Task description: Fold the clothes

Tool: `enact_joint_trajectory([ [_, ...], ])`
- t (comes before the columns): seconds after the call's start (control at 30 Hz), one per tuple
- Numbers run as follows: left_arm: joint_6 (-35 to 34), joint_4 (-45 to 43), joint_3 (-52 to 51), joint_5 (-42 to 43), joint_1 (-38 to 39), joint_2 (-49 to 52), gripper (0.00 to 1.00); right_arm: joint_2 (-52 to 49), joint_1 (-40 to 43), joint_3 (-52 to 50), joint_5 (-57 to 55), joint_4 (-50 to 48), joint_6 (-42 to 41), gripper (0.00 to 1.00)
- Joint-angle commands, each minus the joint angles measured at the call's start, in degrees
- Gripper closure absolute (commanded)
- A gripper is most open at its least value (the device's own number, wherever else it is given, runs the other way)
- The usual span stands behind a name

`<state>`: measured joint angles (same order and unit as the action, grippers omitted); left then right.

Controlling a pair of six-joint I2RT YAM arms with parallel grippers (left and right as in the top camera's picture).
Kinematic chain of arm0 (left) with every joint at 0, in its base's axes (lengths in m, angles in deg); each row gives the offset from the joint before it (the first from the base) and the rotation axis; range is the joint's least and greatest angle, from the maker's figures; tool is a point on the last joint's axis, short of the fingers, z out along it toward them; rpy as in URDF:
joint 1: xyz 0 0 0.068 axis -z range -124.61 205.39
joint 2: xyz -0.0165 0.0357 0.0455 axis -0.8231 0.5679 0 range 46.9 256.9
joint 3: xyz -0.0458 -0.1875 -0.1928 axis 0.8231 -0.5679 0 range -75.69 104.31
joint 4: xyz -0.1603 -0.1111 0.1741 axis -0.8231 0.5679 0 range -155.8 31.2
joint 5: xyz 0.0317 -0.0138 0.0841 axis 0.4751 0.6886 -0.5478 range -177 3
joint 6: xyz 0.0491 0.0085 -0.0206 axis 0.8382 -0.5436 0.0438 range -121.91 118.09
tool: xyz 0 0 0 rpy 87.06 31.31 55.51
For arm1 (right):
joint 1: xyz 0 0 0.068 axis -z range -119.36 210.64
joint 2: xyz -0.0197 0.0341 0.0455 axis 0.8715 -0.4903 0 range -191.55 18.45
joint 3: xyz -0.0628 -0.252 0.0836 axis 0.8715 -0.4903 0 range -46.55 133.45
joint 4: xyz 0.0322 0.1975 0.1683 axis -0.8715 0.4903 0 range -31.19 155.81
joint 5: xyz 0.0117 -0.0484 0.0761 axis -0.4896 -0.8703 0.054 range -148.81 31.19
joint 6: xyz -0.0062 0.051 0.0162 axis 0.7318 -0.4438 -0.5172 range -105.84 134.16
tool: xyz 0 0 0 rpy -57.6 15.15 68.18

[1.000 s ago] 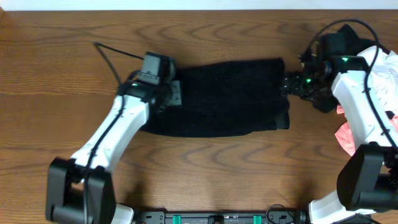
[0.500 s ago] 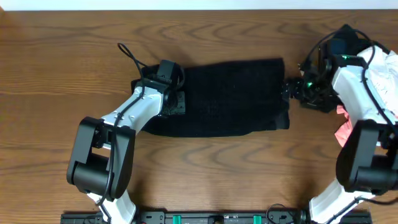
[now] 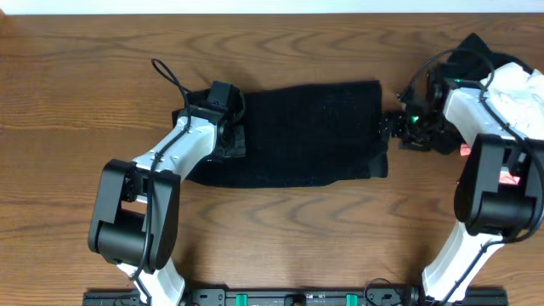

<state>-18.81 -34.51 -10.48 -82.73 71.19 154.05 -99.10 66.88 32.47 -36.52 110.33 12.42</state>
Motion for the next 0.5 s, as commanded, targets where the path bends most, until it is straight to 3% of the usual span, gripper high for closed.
enact_joint_trajectory([
  [0.0, -0.98, 1.22, -1.36, -4.81, -1.38, 2.36, 0.47, -2.69, 0.48, -0.44, 4.02, -1.51, 2.60, 0.19],
  [0.13, -0.98, 1.20, -1.36, -4.81, -1.38, 2.36, 0.47, -4.42, 0.28, -0.44, 10.64, -2.12, 6.19, 0.25],
  [0.47, -1.01, 0.81, -1.36, -4.79, -1.36, 2.36, 0.47, -5.40, -0.42, -2.73, 12.94, -2.97, 9.20, 0.34],
])
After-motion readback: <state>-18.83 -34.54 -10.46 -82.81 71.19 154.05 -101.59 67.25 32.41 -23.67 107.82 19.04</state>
